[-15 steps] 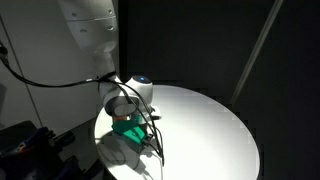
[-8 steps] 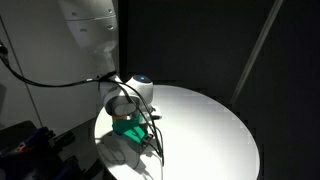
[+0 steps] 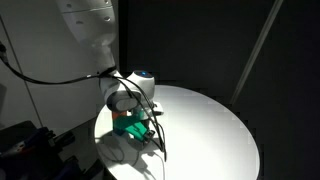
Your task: Put the grey block on top of the yellow block on the pile
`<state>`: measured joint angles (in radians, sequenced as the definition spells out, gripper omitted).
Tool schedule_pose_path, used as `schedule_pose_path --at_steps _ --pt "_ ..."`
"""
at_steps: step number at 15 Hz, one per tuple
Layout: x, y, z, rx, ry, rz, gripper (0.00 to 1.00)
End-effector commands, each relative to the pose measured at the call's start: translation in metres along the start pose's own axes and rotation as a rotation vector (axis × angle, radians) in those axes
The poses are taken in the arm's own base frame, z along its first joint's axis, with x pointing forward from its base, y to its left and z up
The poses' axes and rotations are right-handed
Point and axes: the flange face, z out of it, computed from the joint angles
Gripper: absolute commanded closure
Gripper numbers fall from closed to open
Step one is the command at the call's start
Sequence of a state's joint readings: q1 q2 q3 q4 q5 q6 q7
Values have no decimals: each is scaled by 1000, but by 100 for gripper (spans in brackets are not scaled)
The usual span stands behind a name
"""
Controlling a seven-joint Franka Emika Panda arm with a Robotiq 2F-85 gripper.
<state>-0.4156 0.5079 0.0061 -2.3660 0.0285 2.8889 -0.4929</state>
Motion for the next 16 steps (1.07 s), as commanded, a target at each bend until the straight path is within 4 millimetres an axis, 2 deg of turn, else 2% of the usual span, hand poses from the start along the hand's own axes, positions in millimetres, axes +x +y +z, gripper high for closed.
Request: schedule_pose_path --at_steps 1,11,16 --pt "-5 1 -23 2 -14 2 69" --pt "-10 3 -70 -10 -20 7 69" --pt "-11 -4 -97 -6 -23 1 69"
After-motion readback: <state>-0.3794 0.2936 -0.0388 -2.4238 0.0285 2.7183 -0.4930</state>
